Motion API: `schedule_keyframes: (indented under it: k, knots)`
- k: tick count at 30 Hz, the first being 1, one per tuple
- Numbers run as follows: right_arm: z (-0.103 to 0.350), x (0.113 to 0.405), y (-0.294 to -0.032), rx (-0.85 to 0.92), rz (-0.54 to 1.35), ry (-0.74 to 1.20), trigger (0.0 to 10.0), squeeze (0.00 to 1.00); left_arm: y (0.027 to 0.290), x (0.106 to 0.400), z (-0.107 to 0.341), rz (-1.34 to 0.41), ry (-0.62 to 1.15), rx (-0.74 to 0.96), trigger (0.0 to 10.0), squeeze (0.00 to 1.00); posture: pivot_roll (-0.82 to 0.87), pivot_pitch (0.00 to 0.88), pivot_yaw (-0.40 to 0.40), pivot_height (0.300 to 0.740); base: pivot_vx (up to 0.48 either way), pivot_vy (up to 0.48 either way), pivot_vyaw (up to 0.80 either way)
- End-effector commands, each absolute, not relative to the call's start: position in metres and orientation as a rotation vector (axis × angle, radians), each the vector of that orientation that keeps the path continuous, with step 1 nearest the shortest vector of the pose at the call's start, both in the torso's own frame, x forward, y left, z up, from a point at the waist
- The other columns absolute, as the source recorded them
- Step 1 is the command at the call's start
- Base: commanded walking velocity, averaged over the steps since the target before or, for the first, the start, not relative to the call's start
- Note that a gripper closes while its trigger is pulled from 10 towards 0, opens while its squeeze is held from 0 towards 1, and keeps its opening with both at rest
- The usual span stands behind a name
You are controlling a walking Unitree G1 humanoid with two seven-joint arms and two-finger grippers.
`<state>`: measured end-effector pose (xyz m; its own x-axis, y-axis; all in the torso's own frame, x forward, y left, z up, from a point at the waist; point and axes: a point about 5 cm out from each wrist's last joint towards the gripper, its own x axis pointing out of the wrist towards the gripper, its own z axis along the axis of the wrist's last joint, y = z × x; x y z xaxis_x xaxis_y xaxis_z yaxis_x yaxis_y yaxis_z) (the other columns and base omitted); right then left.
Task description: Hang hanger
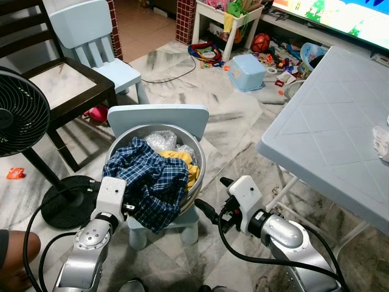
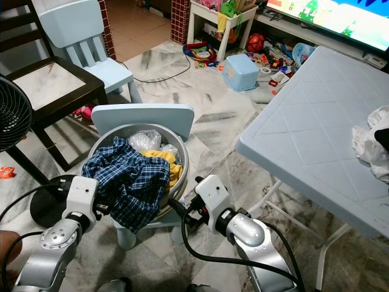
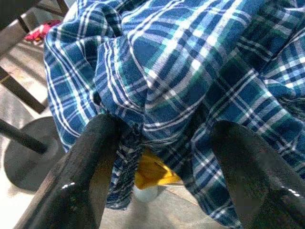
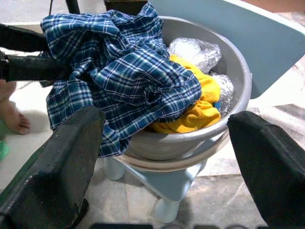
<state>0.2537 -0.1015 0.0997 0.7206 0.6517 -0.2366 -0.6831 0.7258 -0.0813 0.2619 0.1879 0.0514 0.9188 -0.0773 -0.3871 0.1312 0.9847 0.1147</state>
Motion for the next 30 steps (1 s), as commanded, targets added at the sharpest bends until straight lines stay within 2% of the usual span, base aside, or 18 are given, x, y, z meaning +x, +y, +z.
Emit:
schedule_keyframes:
  k: [1,30]
  knots:
    - [0.1036,0.2548,-0.1062,-0.174,0.726,0.186,10.0,0.0,0.1897,0.2597,0.0486,-0.101,0.399,0.126,0.0,0.0,0.08,0.154,-0.091,0.74,0.0,0.0,0.0]
    - [0.0984,0.2509,-0.1014,-0.199,0.734,0.189,10.0,0.0,0.1941,0.2642,0.0512,-0.118,0.385,0.152,0.0,0.0,0.08,0.15,-0.079,0.74,0.0,0.0,0.0]
